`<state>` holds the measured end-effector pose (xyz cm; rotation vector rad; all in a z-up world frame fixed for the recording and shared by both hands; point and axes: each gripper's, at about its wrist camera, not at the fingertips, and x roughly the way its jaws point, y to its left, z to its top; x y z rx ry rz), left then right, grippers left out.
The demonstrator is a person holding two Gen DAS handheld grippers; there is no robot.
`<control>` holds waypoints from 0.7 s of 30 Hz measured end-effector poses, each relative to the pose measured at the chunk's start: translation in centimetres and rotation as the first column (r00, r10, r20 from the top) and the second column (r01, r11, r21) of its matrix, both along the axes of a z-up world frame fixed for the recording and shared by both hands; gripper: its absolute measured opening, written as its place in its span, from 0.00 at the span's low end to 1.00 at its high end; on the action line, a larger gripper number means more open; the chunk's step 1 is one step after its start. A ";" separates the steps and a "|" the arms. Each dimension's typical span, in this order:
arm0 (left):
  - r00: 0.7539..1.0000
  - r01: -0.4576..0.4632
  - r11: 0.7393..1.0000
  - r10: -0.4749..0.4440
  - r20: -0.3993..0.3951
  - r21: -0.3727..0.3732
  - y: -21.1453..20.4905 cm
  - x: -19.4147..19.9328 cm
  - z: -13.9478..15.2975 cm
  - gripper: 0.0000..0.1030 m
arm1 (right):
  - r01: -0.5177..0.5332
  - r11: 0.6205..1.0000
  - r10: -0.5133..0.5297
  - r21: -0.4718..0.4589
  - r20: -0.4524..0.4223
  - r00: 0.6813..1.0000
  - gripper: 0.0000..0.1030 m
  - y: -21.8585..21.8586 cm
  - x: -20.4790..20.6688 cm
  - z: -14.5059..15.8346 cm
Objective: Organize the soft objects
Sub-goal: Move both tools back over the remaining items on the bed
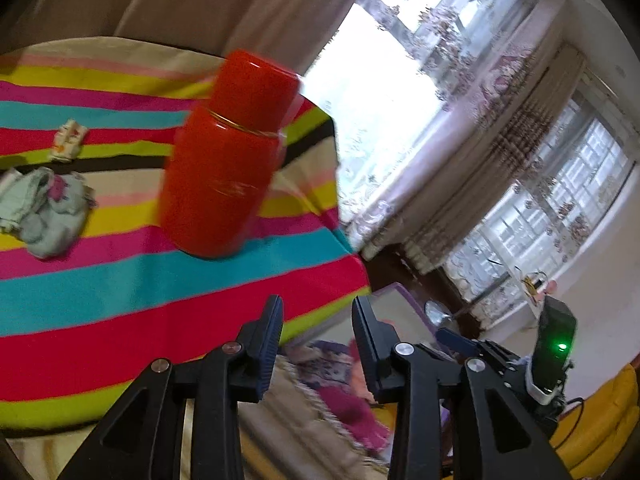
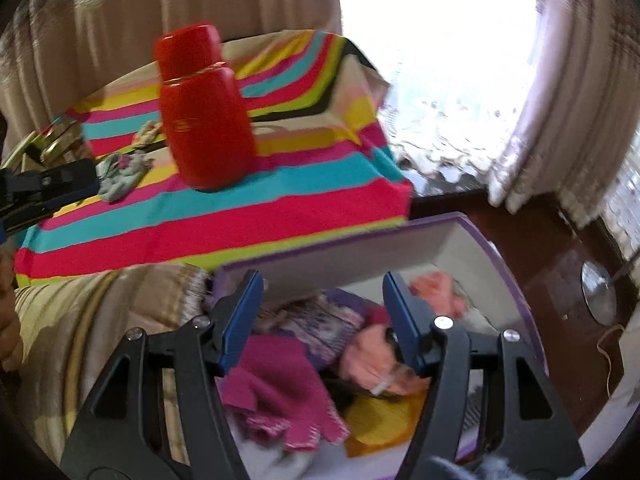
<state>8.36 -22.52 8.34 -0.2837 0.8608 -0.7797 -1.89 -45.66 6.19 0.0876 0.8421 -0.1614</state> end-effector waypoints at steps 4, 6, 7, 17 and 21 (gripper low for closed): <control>0.999 -0.052 0.998 0.052 0.016 0.027 2.4 1.7 -0.1 0.37 | -0.061 0.998 0.061 0.011 0.001 0.998 0.65 2.2 1.9 0.2; 0.996 -0.083 0.996 0.083 0.013 0.032 3.9 2.8 -0.3 0.37 | -0.091 0.996 0.091 0.011 0.000 0.996 0.65 3.5 2.8 0.3; 0.995 -0.096 0.995 0.096 0.011 0.033 4.5 3.2 -0.4 0.37 | -0.106 0.994 0.106 0.010 -0.001 0.994 0.65 4.1 3.2 0.3; 0.962 -0.272 0.961 0.271 0.021 0.043 11.4 7.4 -0.9 0.37 | -0.210 0.978 0.210 0.006 -0.005 0.978 0.67 8.7 6.5 0.4; 0.927 -0.374 0.925 0.372 0.049 0.070 15.3 8.8 -1.0 0.37 | -0.243 0.970 0.243 0.011 -0.009 0.970 0.68 10.2 7.8 0.2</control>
